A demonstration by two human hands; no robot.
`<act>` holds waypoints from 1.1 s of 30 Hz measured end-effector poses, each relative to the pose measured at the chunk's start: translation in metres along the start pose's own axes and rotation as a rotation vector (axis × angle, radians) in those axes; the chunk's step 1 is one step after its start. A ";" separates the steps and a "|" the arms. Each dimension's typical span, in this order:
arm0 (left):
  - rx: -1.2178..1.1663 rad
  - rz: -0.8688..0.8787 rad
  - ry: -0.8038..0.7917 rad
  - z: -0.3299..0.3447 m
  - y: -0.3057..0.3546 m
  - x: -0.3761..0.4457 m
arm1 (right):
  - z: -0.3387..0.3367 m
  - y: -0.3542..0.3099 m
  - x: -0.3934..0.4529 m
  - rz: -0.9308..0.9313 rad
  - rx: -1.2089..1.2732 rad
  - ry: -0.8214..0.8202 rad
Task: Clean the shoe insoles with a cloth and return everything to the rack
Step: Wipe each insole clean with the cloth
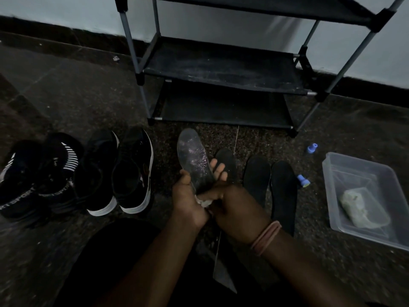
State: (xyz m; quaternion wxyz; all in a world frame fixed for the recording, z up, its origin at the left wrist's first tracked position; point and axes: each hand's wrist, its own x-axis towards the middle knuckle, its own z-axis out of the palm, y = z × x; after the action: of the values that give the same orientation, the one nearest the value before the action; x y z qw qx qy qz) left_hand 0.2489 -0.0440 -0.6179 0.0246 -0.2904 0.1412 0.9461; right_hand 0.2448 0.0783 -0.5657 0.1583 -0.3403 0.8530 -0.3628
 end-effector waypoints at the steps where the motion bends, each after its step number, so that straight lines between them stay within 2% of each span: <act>1: 0.004 -0.013 0.001 0.001 -0.001 0.001 | -0.004 0.003 0.001 0.032 0.019 0.031; 5: -0.013 -0.053 -0.008 0.002 -0.006 0.002 | 0.002 0.020 0.001 0.058 -0.198 0.238; 12: 0.021 -0.078 -0.013 -0.006 -0.007 0.005 | -0.003 0.012 0.003 -0.024 -0.055 -0.002; 14: 0.007 -0.081 0.004 -0.005 -0.007 0.005 | -0.006 0.011 0.003 -0.042 -0.118 0.018; 17: -0.003 -0.125 -0.023 -0.005 -0.011 0.005 | 0.000 0.027 0.006 -0.031 -0.322 0.146; 19: 0.040 -0.188 -0.039 -0.005 -0.019 0.002 | 0.002 0.041 0.008 0.021 -0.377 0.241; 22: 0.128 -0.246 -0.073 -0.002 -0.032 -0.003 | -0.009 0.050 0.008 0.223 -0.393 0.292; 25: 0.200 -0.264 -0.096 -0.003 -0.037 -0.004 | -0.025 0.057 0.009 0.263 -0.499 0.324; 30: 0.166 -0.221 -0.126 -0.008 -0.029 -0.001 | -0.018 0.038 0.007 0.225 -0.375 0.150; 33: 0.143 -0.248 -0.153 -0.012 -0.027 0.005 | -0.003 0.019 0.004 0.116 -0.299 0.042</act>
State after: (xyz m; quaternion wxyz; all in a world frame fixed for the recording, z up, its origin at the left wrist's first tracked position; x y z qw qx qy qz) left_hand 0.2552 -0.0222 -0.6369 0.1724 -0.2304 0.1687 0.9427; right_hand 0.2312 0.0869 -0.5775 0.1088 -0.3028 0.9187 -0.2290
